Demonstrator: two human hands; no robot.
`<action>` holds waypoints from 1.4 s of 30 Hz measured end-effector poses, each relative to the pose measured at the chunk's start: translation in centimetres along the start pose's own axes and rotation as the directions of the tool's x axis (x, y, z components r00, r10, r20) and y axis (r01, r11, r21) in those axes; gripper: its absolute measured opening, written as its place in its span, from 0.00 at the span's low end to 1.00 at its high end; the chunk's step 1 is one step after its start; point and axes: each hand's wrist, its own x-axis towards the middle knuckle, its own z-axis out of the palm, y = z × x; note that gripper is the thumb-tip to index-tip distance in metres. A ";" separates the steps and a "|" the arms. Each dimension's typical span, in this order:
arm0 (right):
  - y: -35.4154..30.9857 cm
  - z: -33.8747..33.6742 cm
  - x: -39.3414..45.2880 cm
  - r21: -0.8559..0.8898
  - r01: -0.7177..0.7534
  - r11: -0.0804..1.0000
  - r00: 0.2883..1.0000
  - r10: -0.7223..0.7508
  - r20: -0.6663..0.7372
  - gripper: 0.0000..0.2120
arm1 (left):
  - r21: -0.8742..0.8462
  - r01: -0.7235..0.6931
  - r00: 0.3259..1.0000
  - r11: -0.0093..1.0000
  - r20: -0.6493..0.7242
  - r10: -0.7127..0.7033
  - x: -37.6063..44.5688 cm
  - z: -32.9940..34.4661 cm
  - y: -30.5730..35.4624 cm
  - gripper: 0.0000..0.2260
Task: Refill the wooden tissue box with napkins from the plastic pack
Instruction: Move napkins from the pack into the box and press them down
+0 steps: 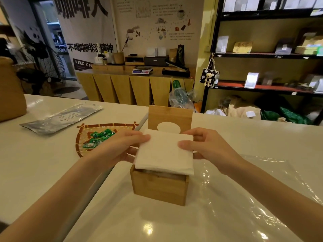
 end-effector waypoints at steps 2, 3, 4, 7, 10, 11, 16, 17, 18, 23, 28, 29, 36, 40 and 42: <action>0.0 0.1 0.2 -0.006 0.029 1.000 0.999 -0.029 -0.036 0.14 | 0.117 -0.026 0.993 0.993 -0.113 0.039 -0.1 0.3 0.3 0.05; 0.1 0.1 0.2 -0.036 0.038 0.999 0.998 -0.040 -0.047 0.12 | 0.169 -0.038 0.986 0.985 -0.157 0.065 -0.1 0.3 0.4 0.05; 0.2 0.2 0.3 -0.076 0.043 0.996 0.997 -0.047 -0.057 0.11 | 0.216 -0.047 0.978 0.975 -0.187 0.089 -0.1 0.4 0.5 0.05; 0.3 0.2 0.5 -0.189 0.053 0.981 0.996 -0.066 -0.063 0.08 | 0.334 -0.027 0.963 0.942 -0.245 0.114 0.1 0.6 0.5 0.04; 0.0 0.2 0.6 -0.309 0.088 0.947 0.992 -0.110 -0.054 0.08 | 0.403 -0.005 0.961 0.915 -0.251 0.116 0.6 0.6 0.4 0.13; -0.1 0.2 0.6 -0.344 0.100 0.934 0.991 -0.124 -0.049 0.08 | 0.414 -0.005 0.962 0.910 -0.245 0.117 0.6 0.5 0.5 0.14; -0.2 0.3 0.5 -0.553 0.126 0.824 0.985 -0.168 -0.026 0.10 | 0.459 0.000 0.973 0.888 -0.203 0.105 1.0 0.1 0.9 0.10; -0.2 0.4 0.3 -0.596 0.126 0.793 0.984 -0.178 -0.028 0.10 | 0.482 -0.011 0.975 0.876 -0.187 0.116 1.0 0.1 0.9 0.08; -0.1 0.5 0.2 -0.642 0.126 0.756 0.980 -0.194 -0.035 0.10 | 0.519 -0.026 0.976 0.854 -0.170 0.133 1.0 0.1 0.9 0.07; 0.5 1.6 -0.4 -0.822 0.133 0.554 0.959 -0.281 -0.034 0.07 | 0.754 -0.055 0.963 0.654 -0.132 0.233 1.3 0.2 0.4 0.11; 0.1 2.3 -0.1 -0.891 0.057 0.451 0.982 -0.186 -0.031 0.06 | 0.869 -0.026 0.967 0.494 -0.104 0.233 1.7 0.6 0.4 0.11; -0.1 2.5 -0.1 -0.906 0.049 0.420 0.984 -0.176 -0.029 0.06 | 0.893 -0.024 0.967 0.450 -0.093 0.238 1.9 0.7 0.4 0.11; -0.5 4.0 0.1 -0.987 -0.013 0.163 0.988 -0.151 -0.038 0.03 | 0.960 0.039 0.971 0.276 -0.102 0.217 2.7 1.6 0.2 0.09; -0.5 5.0 0.1 -1.000 -0.005 -0.023 0.984 -0.176 -0.001 0.14 | 0.969 0.107 0.967 0.225 -0.154 0.204 2.8 2.4 -0.1 0.10; -0.6 5.3 0.0 -0.999 0.000 -0.041 0.982 -0.186 0.008 0.11 | 0.971 0.149 0.961 0.189 -0.187 0.205 2.7 2.7 -0.1 0.11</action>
